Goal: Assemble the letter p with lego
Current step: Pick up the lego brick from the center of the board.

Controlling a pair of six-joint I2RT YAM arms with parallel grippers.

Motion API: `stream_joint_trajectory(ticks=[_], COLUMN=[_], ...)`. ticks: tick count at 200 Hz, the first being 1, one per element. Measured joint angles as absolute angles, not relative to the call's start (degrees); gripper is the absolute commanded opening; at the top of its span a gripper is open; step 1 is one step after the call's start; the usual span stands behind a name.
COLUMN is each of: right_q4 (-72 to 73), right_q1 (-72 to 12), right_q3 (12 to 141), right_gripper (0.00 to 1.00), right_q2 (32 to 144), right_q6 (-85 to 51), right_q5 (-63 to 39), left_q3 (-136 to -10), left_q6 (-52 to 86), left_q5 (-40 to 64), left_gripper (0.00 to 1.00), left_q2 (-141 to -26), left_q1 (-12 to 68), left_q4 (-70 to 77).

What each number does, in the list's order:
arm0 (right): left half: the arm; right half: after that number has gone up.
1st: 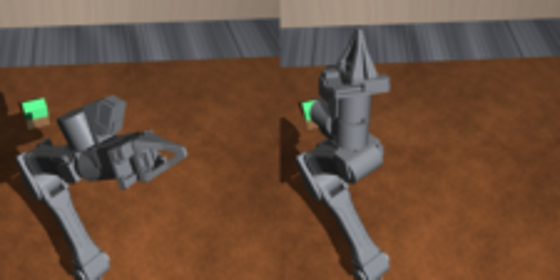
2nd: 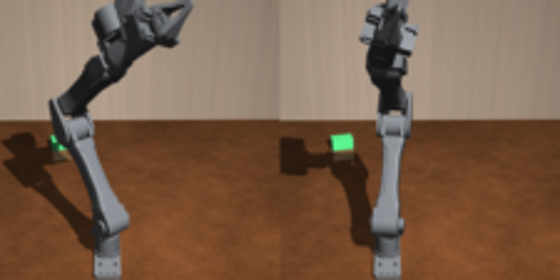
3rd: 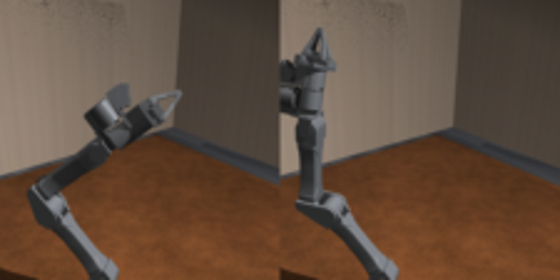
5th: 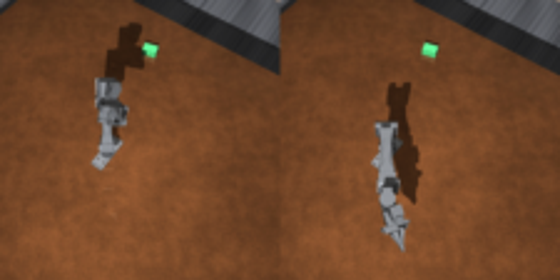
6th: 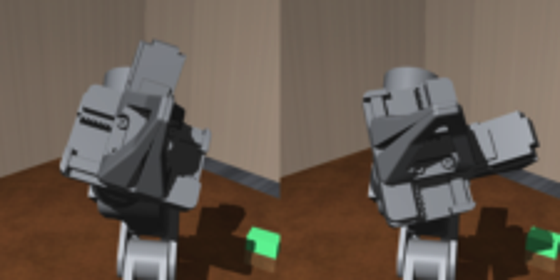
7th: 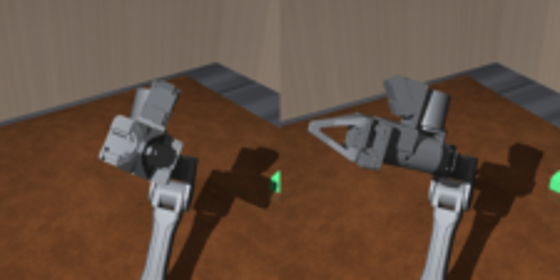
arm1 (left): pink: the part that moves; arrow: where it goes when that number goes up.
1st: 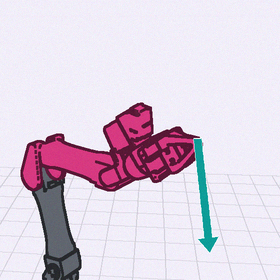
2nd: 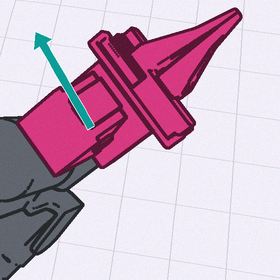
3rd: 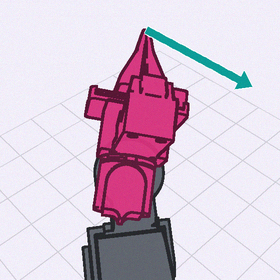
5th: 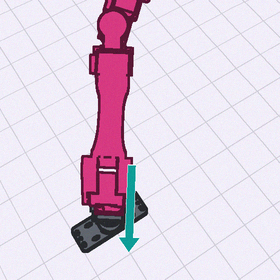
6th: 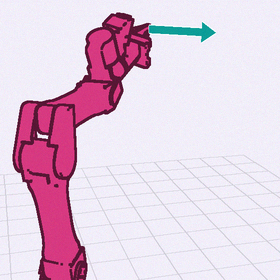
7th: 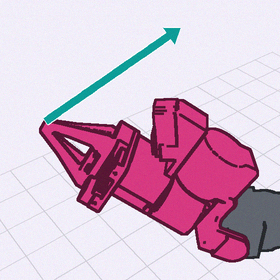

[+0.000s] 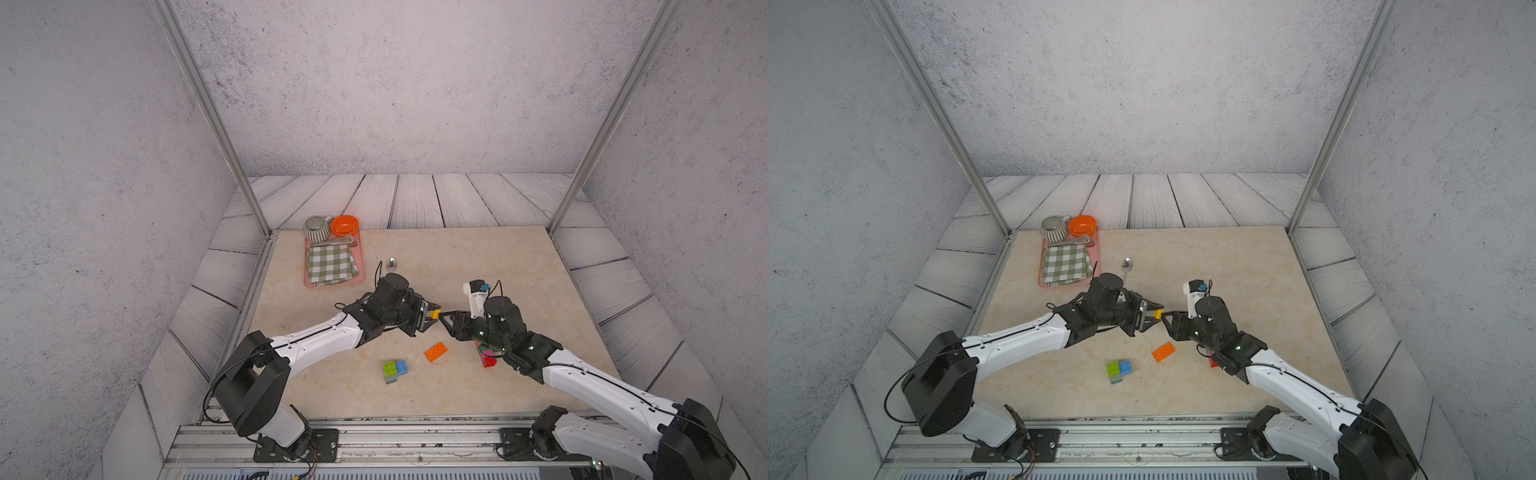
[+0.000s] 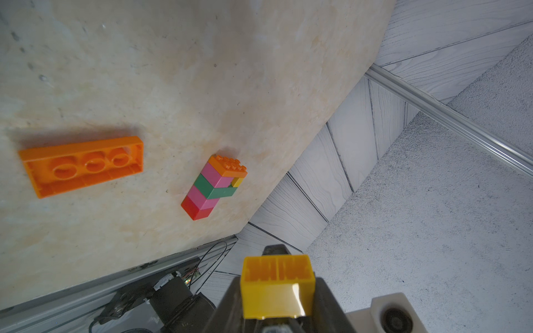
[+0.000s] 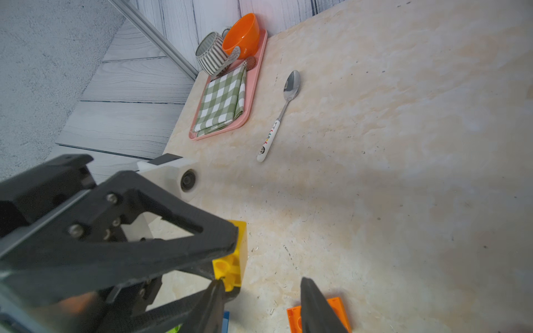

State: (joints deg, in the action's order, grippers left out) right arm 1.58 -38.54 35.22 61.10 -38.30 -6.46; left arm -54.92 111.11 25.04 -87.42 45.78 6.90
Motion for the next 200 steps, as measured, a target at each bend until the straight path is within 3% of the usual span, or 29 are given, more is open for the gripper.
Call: stream_joint_trajectory(ticks=[106, 179, 192, 200], right_q4=[3.27, 4.08, 4.14, 4.19], right_q1=[-40.21, -40.93, -41.08, -41.15], right_q3=[37.12, 37.98, 37.95, 37.95], right_gripper=[0.32, 0.35, 0.29, 0.20], right_q2=[65.39, 66.67, 66.67, 66.67], right_q6=[-37.60, -38.02, -38.00, -38.15], right_q5=[-5.37, -4.78, -4.58, -4.54], left_q3=[-54.43, -53.71, -53.28, -53.06], left_q6=[111.31, 111.50, 111.57, 111.66], left_q5=[24.21, 23.77, 23.75, 23.75], left_gripper=[0.17, 0.17, 0.17, 0.17], left_q2=[-87.85, -87.77, -87.57, -87.46], left_q1=[45.78, 46.39, 46.39, 46.41], left_q4=[7.16, 9.41, 9.87, 10.11])
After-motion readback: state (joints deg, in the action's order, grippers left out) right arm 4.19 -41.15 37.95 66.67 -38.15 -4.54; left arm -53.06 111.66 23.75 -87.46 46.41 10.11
